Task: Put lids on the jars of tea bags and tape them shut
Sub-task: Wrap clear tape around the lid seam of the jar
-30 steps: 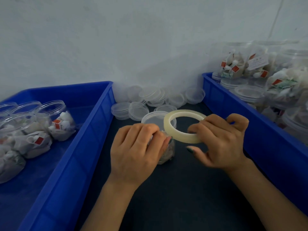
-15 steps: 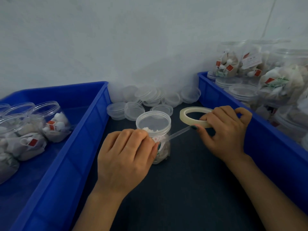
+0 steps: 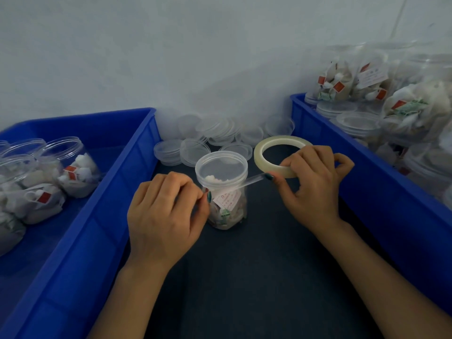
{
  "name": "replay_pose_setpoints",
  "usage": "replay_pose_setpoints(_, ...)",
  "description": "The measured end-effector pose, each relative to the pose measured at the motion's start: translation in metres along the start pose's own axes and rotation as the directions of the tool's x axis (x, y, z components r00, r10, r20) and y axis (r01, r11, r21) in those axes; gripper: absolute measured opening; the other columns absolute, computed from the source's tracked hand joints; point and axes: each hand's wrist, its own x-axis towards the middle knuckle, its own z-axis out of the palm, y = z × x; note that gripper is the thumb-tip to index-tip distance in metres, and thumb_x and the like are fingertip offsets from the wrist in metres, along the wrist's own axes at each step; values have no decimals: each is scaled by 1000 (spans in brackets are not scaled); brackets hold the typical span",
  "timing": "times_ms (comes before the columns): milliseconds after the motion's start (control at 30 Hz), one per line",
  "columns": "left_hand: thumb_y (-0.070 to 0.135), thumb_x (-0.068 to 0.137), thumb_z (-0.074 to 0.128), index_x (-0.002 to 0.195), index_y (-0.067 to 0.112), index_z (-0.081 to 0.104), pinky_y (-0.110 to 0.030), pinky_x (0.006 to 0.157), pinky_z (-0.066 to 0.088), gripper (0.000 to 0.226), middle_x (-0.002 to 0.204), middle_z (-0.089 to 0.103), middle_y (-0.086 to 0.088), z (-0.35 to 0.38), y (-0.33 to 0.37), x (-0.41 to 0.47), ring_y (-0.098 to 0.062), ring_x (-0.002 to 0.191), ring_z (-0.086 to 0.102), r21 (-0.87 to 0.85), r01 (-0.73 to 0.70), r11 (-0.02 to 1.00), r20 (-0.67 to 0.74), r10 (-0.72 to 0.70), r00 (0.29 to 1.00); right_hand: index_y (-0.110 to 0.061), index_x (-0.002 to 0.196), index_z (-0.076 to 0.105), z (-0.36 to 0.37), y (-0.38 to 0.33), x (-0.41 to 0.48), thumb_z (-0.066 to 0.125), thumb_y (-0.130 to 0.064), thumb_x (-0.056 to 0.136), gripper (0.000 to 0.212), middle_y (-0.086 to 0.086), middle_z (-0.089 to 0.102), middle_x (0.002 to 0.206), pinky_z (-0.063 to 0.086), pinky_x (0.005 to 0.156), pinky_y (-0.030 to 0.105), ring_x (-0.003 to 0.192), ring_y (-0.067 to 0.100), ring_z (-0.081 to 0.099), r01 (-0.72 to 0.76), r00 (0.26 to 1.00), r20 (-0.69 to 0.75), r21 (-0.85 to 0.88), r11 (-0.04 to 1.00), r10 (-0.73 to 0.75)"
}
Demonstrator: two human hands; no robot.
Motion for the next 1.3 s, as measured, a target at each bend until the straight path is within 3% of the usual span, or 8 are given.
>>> replay_pose_setpoints(400, 27, 103, 49, 83, 8, 62, -33, 66, 39, 30, 91, 60, -10, 3, -2, -2, -21, 78, 50, 1, 55, 999, 64, -54, 996, -13, 84, 67, 6, -2, 1, 51, -55, 99, 47, 2, 64, 86, 31, 80, 39, 83, 24, 57, 18, 1000, 7, 5, 1000, -18)
replay_pose_setpoints(567, 32, 100, 52, 89, 11, 65, -35, 64, 41, 27, 99, 60, -8, 2, 0, -3, -23, 81, 53, 4, 172, 985, 141, -171, 975, -15, 78, 65, 7, -2, 2, 62, -51, 95, 40, -3, 64, 74, 27, 76, 34, 75, 20, 54, 18, 1000, 6, 23, 1000, -18)
replay_pose_setpoints(667, 46, 97, 47, 95, 14, 65, -36, 64, 41, 36, 103, 58, -5, 1, 1, -1, -22, 85, 53, 10, 321, 947, 230, -314, 921, -16, 78, 65, 7, -3, 1, 63, -51, 95, 39, -4, 62, 72, 27, 76, 34, 74, 19, 53, 18, 1000, 4, 20, 1000, -18)
replay_pose_setpoints(733, 59, 96, 40, 105, 16, 64, -35, 67, 42, 51, 108, 58, -4, 0, 1, 1, -21, 92, 55, -12, 422, 906, 309, -398, 864, -15, 78, 65, 7, -3, 2, 63, -51, 94, 39, -3, 63, 74, 26, 77, 33, 74, 20, 53, 11, 1000, 9, 20, 1000, -11)
replay_pose_setpoints(833, 75, 92, 32, 126, 20, 56, -28, 75, 43, 69, 124, 58, 1, 0, 3, 2, -13, 107, 58, -193, 552, 811, 395, -451, 800, -15, 79, 65, 6, -3, 2, 64, -50, 94, 37, -2, 63, 75, 26, 76, 33, 75, 19, 52, 7, 1000, 19, 25, 1000, -8)
replay_pose_setpoints(967, 85, 83, 39, 146, 27, 43, -35, 101, 48, 86, 144, 51, 17, 5, 11, 4, 0, 128, 51, -465, 656, 594, 530, -407, 744, -15, 80, 66, 4, -3, 2, 62, -51, 94, 38, -1, 64, 75, 26, 76, 33, 76, 20, 52, 12, 999, 29, 25, 1000, -13)
replay_pose_setpoints(1067, 91, 76, 44, 150, 28, 40, -41, 108, 47, 98, 144, 51, 23, 7, 14, 6, 2, 130, 50, -577, 724, 378, 580, -434, 689, -15, 81, 66, 3, -2, 2, 63, -50, 94, 37, -1, 63, 76, 26, 76, 33, 76, 20, 53, 16, 999, 30, 23, 1000, -16)
replay_pose_setpoints(1300, 84, 60, 69, 149, 37, 39, -38, 111, 45, 105, 146, 51, 21, 24, 6, 7, 2, 132, 50, -500, 809, 309, 679, -440, 588, -16, 79, 65, 3, -2, 2, 63, -49, 94, 36, -4, 61, 74, 28, 76, 35, 75, 18, 52, 16, 999, 32, 42, 999, -17)
